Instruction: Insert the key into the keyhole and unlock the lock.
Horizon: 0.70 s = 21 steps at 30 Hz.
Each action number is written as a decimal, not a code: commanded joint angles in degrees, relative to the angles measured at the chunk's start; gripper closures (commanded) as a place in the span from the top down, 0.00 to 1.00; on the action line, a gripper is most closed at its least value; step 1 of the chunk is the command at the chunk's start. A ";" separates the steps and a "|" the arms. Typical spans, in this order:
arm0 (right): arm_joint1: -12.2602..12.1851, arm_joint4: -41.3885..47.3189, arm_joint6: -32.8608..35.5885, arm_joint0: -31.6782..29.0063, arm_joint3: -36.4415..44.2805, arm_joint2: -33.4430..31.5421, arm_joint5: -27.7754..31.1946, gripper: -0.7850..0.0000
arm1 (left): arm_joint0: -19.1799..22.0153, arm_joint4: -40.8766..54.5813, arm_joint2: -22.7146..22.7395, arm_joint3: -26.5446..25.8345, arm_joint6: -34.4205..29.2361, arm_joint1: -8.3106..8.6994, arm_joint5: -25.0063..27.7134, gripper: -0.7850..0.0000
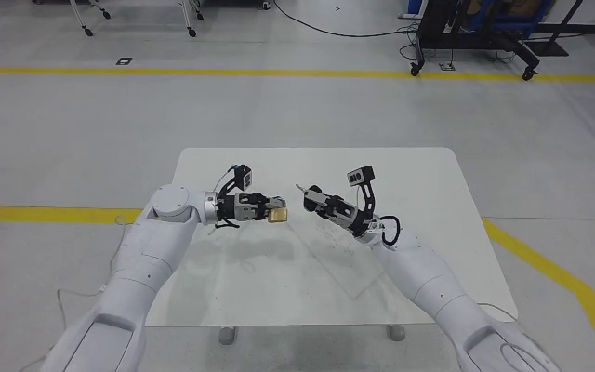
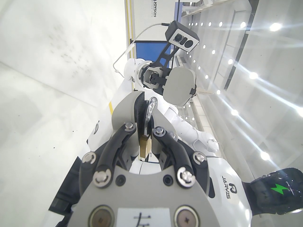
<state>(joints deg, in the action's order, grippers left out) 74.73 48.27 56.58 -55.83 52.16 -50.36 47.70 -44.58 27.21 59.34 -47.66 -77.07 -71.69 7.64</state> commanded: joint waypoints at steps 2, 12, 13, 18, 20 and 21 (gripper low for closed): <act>0.00 -0.01 0.00 0.00 0.00 0.00 0.00 0.00 | -0.31 0.17 0.01 -0.33 1.24 -0.05 -0.43 0.00; -4.73 -14.32 -11.95 -13.65 16.74 -9.46 -13.47 0.00 | 0.66 1.92 -1.65 -3.04 11.60 -1.22 -12.54 0.00; -5.13 -14.88 -12.53 -15.13 18.97 -10.53 -14.56 0.00 | 0.66 1.92 -1.65 -3.04 11.60 -1.22 -12.54 0.00; -5.13 -14.88 -12.53 -15.13 18.97 -10.53 -14.56 0.00 | 0.66 1.92 -1.65 -3.04 11.60 -1.22 -12.54 0.00; -5.13 -14.88 -12.53 -15.13 18.97 -10.53 -14.56 0.00 | 0.66 1.92 -1.65 -3.04 11.60 -1.22 -12.54 0.00; -5.13 -14.88 -12.53 -15.13 18.97 -10.53 -14.56 0.00 | 0.66 1.92 -1.65 -3.04 11.60 -1.22 -12.54 0.00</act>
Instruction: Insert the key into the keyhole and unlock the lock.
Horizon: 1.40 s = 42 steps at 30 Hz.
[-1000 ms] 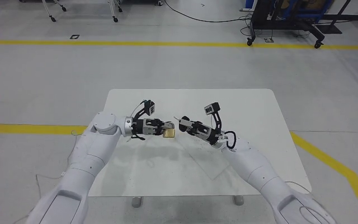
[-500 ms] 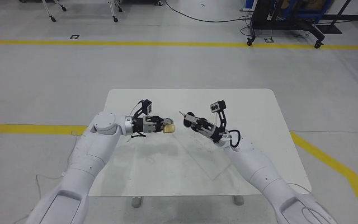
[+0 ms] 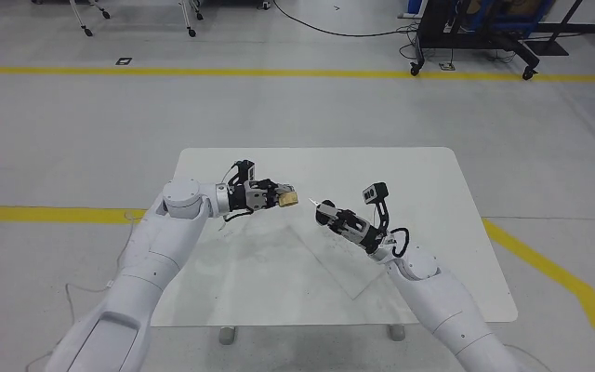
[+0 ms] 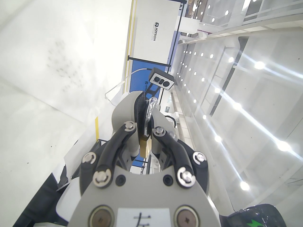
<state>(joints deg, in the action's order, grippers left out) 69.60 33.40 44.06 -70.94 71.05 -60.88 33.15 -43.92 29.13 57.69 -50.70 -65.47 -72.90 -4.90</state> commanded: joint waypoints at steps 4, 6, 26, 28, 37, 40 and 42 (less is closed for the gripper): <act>0.00 -0.01 0.00 -0.02 0.08 -0.01 -0.01 0.00 | -1.24 0.59 0.50 -2.79 2.77 0.01 0.40 0.00; 0.20 -2.11 -2.41 -0.44 1.10 0.70 -0.78 0.00 | -1.81 -1.40 0.57 -3.84 5.86 0.16 0.96 0.00; 2.32 -31.87 -36.80 -8.63 14.36 5.48 -11.69 0.00 | -7.04 -9.28 0.27 -12.99 22.06 0.17 0.74 0.00; 2.48 -31.49 -37.14 -8.54 14.22 5.50 -12.24 0.00 | -7.00 -9.77 0.29 -13.18 21.84 0.20 0.81 0.00; 3.04 -28.73 -36.91 -8.03 13.58 4.87 -12.84 0.00 | -8.21 -11.26 1.34 -15.23 22.05 0.57 1.98 0.00; 3.23 -28.37 -36.87 -7.83 13.27 4.84 -13.08 0.00 | -8.63 -11.44 1.61 -15.77 22.14 0.65 1.94 0.00; 3.40 -28.22 -36.89 -7.53 12.72 4.93 -13.33 0.00 | -8.77 -11.53 1.76 -15.99 22.12 0.68 1.83 0.00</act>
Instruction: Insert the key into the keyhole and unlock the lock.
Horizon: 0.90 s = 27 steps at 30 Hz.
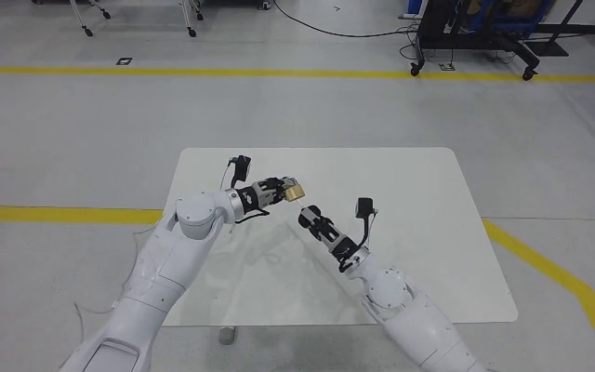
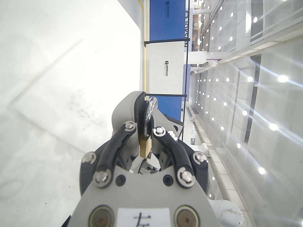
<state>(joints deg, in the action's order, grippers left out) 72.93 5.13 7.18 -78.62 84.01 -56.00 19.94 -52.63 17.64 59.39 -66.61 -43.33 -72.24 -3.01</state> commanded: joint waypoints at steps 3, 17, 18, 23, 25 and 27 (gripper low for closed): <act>0.33 0.55 -0.04 0.60 -0.91 0.13 -0.21 0.00 | -0.20 -0.14 0.24 -0.25 -0.10 0.05 -0.15 0.00; 1.32 -1.22 -1.22 1.36 -2.58 0.82 0.36 0.00 | 0.05 -0.56 -0.14 0.26 -0.88 -0.16 -0.06 0.00; 1.40 -1.49 -1.59 1.34 -2.60 0.90 0.39 0.00 | 0.08 -0.65 -0.17 0.31 -0.98 -0.17 -0.02 0.00; 1.75 -3.41 -4.19 1.23 -2.76 0.83 1.04 0.00 | 0.23 -2.87 -1.00 -0.05 -1.15 -0.22 0.63 0.00; 1.88 -4.32 -5.36 1.19 -2.91 0.75 1.19 0.00 | 0.23 -3.61 -1.29 -0.16 -1.07 -0.24 0.76 0.00; 2.00 -6.00 -6.82 1.16 -3.04 0.73 1.15 0.00 | 0.25 -4.14 -1.54 -0.24 -1.02 -0.28 0.72 0.00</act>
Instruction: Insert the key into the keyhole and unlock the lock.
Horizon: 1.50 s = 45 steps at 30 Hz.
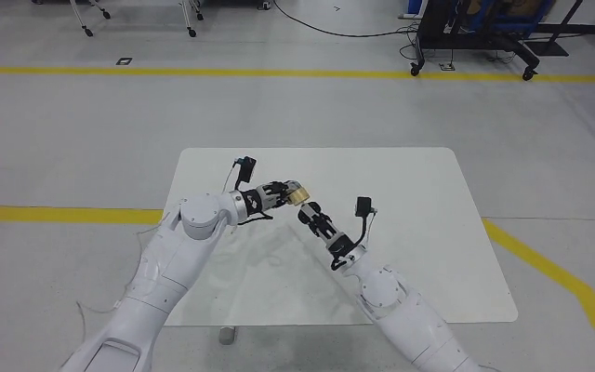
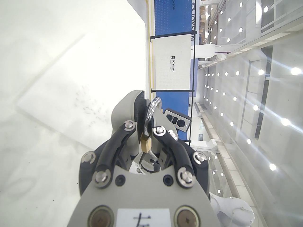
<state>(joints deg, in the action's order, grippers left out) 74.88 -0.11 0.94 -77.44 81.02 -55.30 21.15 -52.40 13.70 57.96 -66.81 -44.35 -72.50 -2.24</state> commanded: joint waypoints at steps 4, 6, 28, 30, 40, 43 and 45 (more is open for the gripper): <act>0.40 -2.21 -2.00 -0.06 -0.31 0.40 -0.12 0.00 | 0.12 -1.04 -0.52 -0.04 -0.02 -0.10 -0.12 0.00; 0.55 -2.51 -2.28 0.01 -0.51 0.47 -0.16 0.00 | 0.15 -1.20 -0.60 -0.01 -0.04 -0.13 -0.16 0.00; 0.57 22.07 14.34 -1.75 3.19 -2.30 0.75 1.00 | -1.23 5.75 2.45 0.55 -2.81 -0.21 7.79 0.00; 0.29 31.31 22.35 -1.38 2.66 -3.91 -2.39 1.00 | -1.46 7.77 3.01 0.85 -3.78 -0.22 8.48 0.00; 0.31 51.33 39.02 1.09 -1.56 -6.64 -13.03 0.42 | -1.03 13.74 4.26 3.09 -8.00 -0.38 9.50 0.00; 0.57 51.83 39.37 1.80 -2.73 -6.05 -13.49 0.38 | -0.85 13.89 4.21 3.44 -8.25 -0.42 9.65 0.00; 0.80 51.92 39.47 2.22 -3.27 -5.33 -13.61 0.37 | -0.77 13.84 4.08 3.55 -8.30 -0.47 9.64 0.00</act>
<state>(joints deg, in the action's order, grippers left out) 75.59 51.79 40.40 -75.41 77.95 -60.92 7.51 -53.20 27.57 62.09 -63.30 -52.66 -72.95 7.40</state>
